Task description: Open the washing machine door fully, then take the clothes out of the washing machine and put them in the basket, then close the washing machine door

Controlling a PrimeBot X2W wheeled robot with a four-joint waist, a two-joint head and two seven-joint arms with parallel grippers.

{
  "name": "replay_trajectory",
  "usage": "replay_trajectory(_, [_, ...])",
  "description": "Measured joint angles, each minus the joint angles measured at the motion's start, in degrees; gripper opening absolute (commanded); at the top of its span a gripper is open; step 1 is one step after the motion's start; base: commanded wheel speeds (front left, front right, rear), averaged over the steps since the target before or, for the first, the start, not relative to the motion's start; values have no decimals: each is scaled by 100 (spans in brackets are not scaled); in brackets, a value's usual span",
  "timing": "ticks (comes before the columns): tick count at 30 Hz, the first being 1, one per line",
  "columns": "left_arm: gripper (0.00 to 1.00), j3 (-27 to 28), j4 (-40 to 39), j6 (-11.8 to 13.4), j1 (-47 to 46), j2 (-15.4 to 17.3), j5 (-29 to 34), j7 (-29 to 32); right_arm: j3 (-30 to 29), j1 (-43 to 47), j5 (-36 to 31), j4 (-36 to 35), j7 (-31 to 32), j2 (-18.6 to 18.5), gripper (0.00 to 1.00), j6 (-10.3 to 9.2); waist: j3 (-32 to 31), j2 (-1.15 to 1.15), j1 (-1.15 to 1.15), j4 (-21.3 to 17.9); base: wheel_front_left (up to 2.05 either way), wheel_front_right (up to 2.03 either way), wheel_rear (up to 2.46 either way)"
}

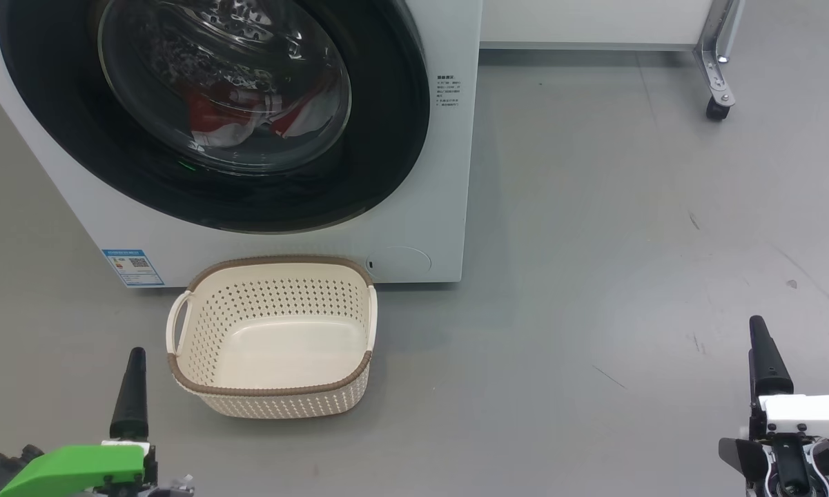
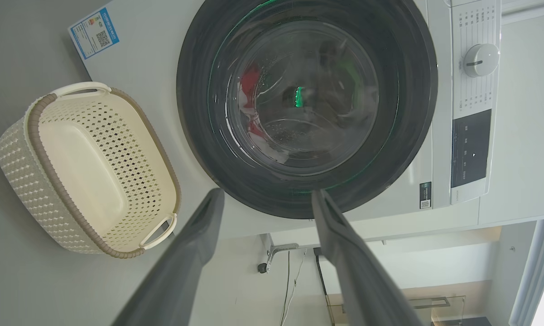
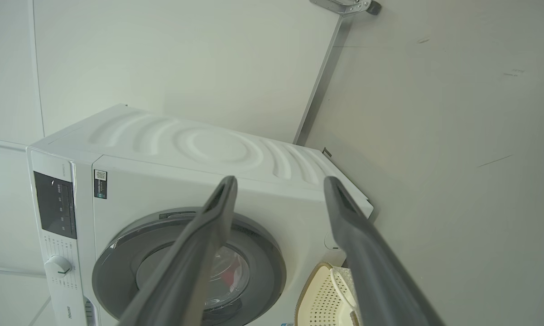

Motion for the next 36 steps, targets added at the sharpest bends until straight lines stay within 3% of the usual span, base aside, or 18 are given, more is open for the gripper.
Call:
replay_trajectory(13, [100, -130, -345, -1, -55, -4, 920, -237, 84, -79, -954, -410, -237, -178, 100, 1, 1, 0, 0, 1, 0, 0, 0])
replay_trajectory(25, [100, -360, -692, 9, -78, -7, 2337, -430, 225, -77, -2104, -597, -454, -298, 100, 2, 35, 0, 0, -51, 0, 0, 0])
replay_trajectory(36, [100, -731, -917, 365, -83, -9, 3690, -603, 425, -59, -3164, -659, -664, -408, 100, -10, 93, 0, 0, -54, 0, 0, 0])
